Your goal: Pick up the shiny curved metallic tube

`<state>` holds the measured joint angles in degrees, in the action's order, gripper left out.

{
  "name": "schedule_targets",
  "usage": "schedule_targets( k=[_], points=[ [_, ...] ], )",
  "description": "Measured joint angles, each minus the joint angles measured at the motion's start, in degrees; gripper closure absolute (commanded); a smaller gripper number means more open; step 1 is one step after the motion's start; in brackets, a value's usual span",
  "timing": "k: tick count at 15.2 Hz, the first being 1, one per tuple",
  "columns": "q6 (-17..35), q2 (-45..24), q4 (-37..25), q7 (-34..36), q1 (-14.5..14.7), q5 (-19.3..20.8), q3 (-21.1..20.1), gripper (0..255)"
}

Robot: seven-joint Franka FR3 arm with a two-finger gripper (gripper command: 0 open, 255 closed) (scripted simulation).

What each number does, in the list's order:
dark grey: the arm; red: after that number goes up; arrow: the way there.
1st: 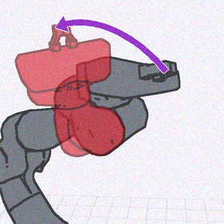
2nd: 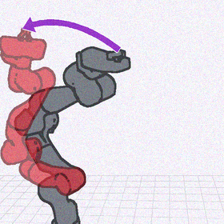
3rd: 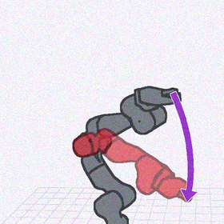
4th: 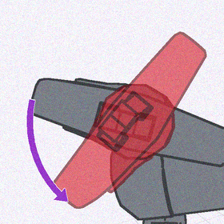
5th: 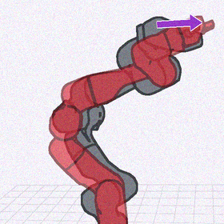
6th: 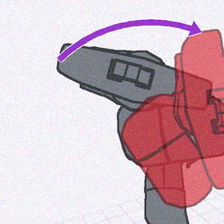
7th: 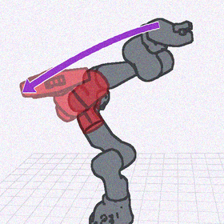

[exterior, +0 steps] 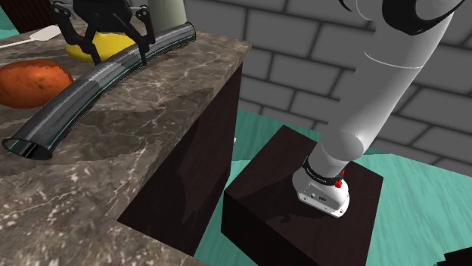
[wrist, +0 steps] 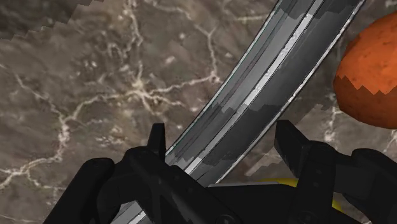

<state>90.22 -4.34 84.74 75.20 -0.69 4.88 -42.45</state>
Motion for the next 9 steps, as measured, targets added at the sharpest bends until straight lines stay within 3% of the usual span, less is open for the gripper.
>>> schedule_targets(
  k=[9],
  points=[
    [-8.92,-4.70,-12.32,1.77,2.54,3.49,-0.93,255]
  ],
)
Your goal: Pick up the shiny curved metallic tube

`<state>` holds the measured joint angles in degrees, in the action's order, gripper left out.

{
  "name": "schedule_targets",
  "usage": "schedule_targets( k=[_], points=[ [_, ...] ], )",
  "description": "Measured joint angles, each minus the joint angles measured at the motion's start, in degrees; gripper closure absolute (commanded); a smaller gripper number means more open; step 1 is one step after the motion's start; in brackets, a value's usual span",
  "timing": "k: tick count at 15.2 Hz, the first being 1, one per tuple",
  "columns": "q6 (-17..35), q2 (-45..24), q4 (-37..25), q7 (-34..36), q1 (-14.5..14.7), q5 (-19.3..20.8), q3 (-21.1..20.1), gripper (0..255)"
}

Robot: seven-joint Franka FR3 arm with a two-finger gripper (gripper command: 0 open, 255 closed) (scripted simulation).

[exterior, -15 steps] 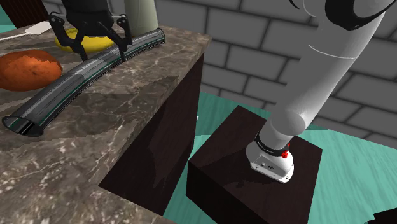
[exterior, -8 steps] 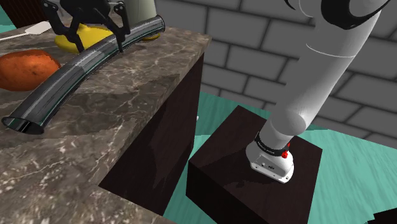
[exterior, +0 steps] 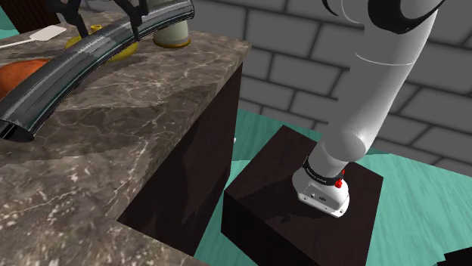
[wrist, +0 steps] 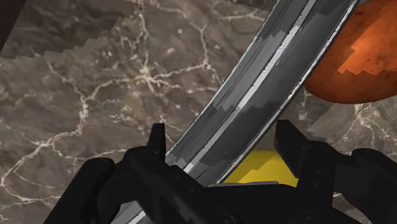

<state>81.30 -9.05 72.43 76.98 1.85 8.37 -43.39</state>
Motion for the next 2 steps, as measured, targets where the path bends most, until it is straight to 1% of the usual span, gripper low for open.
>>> schedule_targets(
  k=[2],
  points=[
    [-1.81,-1.19,-2.67,0.38,0.76,0.92,-0.15,255]
  ],
)
